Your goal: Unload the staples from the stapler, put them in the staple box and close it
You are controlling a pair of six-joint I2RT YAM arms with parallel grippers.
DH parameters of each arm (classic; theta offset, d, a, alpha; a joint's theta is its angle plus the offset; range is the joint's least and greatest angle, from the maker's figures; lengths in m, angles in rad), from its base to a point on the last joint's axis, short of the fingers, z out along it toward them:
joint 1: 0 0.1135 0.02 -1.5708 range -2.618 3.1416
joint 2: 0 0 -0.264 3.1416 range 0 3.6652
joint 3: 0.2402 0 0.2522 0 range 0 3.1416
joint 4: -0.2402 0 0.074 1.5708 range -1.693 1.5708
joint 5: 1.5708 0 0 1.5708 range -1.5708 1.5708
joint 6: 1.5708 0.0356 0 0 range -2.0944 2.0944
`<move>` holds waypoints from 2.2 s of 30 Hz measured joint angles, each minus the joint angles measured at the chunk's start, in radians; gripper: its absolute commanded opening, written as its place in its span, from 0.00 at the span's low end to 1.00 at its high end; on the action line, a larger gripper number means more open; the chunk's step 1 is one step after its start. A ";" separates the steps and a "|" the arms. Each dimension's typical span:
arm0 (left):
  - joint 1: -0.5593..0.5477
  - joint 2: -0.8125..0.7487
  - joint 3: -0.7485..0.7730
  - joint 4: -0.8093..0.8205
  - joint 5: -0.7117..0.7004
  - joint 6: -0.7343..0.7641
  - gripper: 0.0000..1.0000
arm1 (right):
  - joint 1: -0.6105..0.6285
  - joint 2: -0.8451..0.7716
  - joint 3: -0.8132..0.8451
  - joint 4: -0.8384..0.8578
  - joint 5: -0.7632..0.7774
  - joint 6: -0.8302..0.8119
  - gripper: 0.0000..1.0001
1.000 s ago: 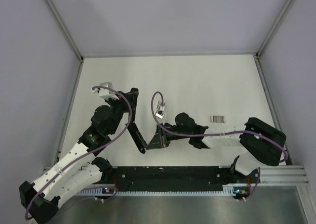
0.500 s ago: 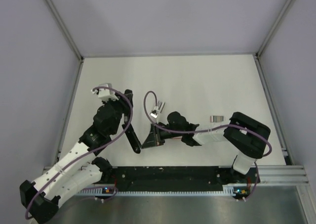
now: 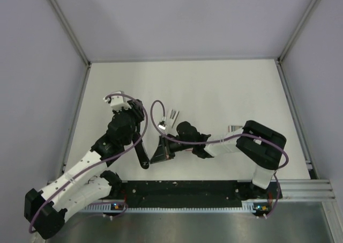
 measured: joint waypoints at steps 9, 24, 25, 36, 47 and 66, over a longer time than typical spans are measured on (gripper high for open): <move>-0.014 0.034 -0.006 0.010 -0.043 0.007 0.00 | 0.010 0.002 0.018 -0.002 -0.019 0.002 0.00; -0.052 0.091 -0.028 -0.003 -0.075 0.022 0.00 | 0.004 0.005 0.063 0.051 0.008 0.011 0.00; -0.052 0.091 -0.028 -0.003 -0.070 0.022 0.00 | 0.005 0.005 0.063 0.053 0.012 0.010 0.00; -0.052 0.037 0.002 -0.076 -0.019 0.023 0.00 | 0.003 -0.079 0.063 -0.144 0.105 -0.134 0.00; -0.056 -0.021 0.103 -0.153 -0.013 0.051 0.00 | 0.003 -0.348 0.072 -0.470 0.277 -0.364 0.00; -0.057 -0.017 0.081 -0.102 -0.051 0.129 0.00 | 0.004 -0.276 0.072 -0.538 0.391 -0.427 0.00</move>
